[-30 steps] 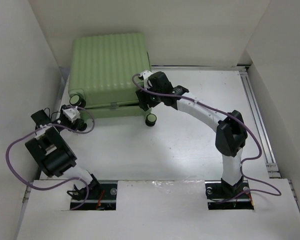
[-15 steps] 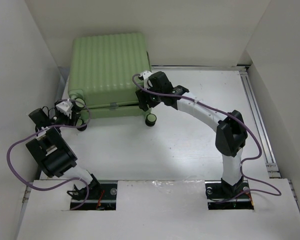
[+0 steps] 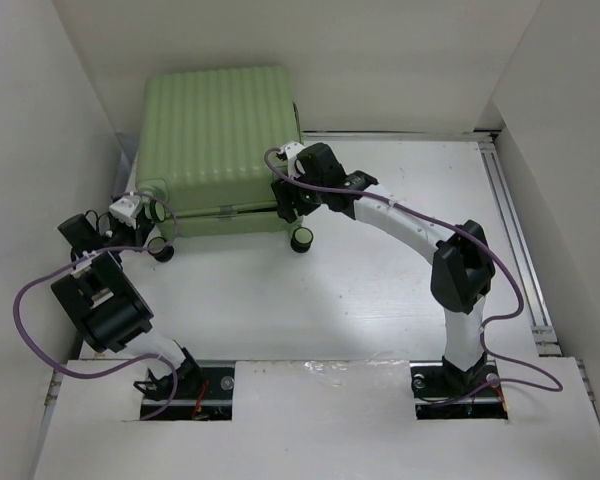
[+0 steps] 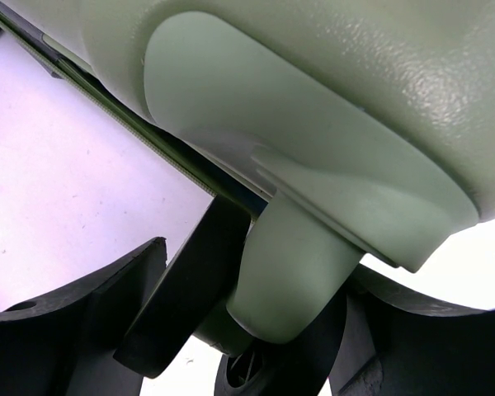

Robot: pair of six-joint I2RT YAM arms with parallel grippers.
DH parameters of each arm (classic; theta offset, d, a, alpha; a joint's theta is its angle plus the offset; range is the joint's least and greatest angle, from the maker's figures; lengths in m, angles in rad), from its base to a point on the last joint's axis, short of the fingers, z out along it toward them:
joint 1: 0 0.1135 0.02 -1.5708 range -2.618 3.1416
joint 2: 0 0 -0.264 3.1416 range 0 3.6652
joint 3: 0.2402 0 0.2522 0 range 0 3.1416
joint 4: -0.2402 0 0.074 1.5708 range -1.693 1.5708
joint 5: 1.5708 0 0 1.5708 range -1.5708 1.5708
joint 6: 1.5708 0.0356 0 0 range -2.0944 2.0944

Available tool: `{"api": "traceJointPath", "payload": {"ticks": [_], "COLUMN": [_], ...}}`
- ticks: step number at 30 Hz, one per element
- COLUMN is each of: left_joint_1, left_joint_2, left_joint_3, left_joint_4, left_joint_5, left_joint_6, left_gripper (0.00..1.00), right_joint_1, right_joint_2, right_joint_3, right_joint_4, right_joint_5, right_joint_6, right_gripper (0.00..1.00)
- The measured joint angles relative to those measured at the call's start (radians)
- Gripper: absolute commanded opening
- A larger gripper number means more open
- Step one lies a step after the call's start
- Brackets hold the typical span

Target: Pack the luggage

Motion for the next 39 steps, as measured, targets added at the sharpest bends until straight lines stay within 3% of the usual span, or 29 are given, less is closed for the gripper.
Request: {"api": "traceJointPath", "payload": {"ticks": [7,9,13,16,19,30,39], "left_joint_1": [0.016,0.021,0.024,0.022,0.003,-0.07,-0.146], "left_joint_2": [0.0,0.0,-0.004,-0.021,-0.038,-0.103,-0.124], "left_joint_3": [0.021,0.06,0.143,0.153,0.151,0.127,0.228], "left_joint_4": [-0.091,-0.198,-0.508,-0.65,-0.723,-0.845,-1.14], "left_joint_5": [0.045,0.06,0.084,0.107,0.108,-0.005,-0.079], "left_joint_6": [0.078,0.193,0.566,0.785,0.903,1.158,1.23], "left_gripper": [0.0,0.0,0.0,0.0,0.0,0.0,0.0], "right_joint_1": [0.0,0.0,0.0,-0.001,-0.007,-0.027,-0.03], "right_joint_2": [0.0,0.0,0.0,-0.002,-0.003,-0.006,-0.027], "right_joint_3": [-0.004,-0.006,-0.006,-0.015,-0.035,-0.042,-0.092], "right_joint_4": [0.002,0.004,0.004,0.008,0.022,0.011,0.061], "right_joint_5": [-0.002,-0.002,-0.008,-0.015,-0.03,-0.046,-0.018], "right_joint_6": [0.0,0.0,0.004,0.012,0.024,0.045,0.061], "right_gripper": [0.0,0.0,0.0,0.0,0.0,0.0,0.0]}}
